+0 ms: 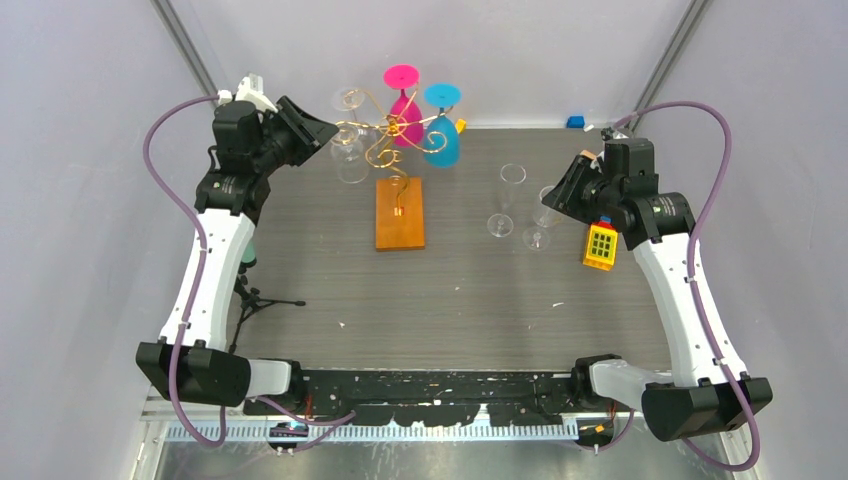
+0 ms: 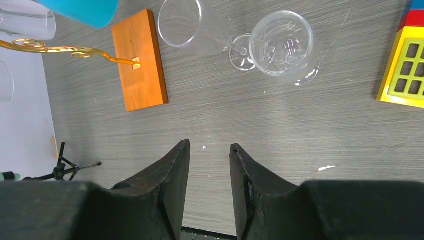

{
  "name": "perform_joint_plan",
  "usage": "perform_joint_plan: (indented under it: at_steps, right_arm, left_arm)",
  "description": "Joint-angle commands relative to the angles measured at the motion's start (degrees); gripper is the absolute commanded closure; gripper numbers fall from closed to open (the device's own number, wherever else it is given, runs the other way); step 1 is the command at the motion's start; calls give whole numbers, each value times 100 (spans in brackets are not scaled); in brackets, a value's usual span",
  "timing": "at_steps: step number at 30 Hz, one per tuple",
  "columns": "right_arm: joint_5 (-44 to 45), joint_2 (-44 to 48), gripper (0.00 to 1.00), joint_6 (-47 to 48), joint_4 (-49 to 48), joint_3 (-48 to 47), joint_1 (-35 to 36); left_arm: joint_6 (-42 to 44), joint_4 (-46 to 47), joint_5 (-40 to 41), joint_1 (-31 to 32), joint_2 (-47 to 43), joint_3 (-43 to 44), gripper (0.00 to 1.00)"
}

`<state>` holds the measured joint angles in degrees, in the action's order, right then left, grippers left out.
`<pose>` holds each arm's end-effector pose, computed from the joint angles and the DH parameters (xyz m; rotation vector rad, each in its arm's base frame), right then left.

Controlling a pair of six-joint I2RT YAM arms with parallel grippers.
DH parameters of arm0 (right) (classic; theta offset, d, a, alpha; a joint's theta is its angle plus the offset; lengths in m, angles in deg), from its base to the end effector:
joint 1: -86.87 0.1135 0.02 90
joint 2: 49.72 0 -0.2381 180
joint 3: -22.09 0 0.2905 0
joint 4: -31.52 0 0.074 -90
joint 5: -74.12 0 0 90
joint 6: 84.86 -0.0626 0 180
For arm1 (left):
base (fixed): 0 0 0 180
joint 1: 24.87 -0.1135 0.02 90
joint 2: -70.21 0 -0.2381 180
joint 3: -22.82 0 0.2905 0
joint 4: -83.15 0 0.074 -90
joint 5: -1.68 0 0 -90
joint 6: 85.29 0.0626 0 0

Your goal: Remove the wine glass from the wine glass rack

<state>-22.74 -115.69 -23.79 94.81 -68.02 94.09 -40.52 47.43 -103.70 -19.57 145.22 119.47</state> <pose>0.2905 0.0443 0.3638 0.3673 2.2619 0.4684 0.3557 -0.0497 0.4179 -0.4569 1.8390 -0.8576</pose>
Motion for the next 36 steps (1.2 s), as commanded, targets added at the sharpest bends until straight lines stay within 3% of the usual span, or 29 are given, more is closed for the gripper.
perform_joint_plan:
  at_steps: [1, 10, 26, 36]
  right_arm:
    - [-84, 135, 60, -56, -216, -29, -19]
    - [-53, 138, 59, -43, -216, -29, -19]
    - [-79, 156, 60, -43, -249, 13, -19]
    - [-79, 179, 60, -49, -264, 58, -19]
  left_arm:
    - [91, 268, -3, 14, 28, 70, 60]
    - [-117, 512, -395, 15, 129, 91, 69]
    - [-756, 460, -624, 17, 215, 21, 64]
    - [-1595, 931, -652, 17, 151, -290, 64]
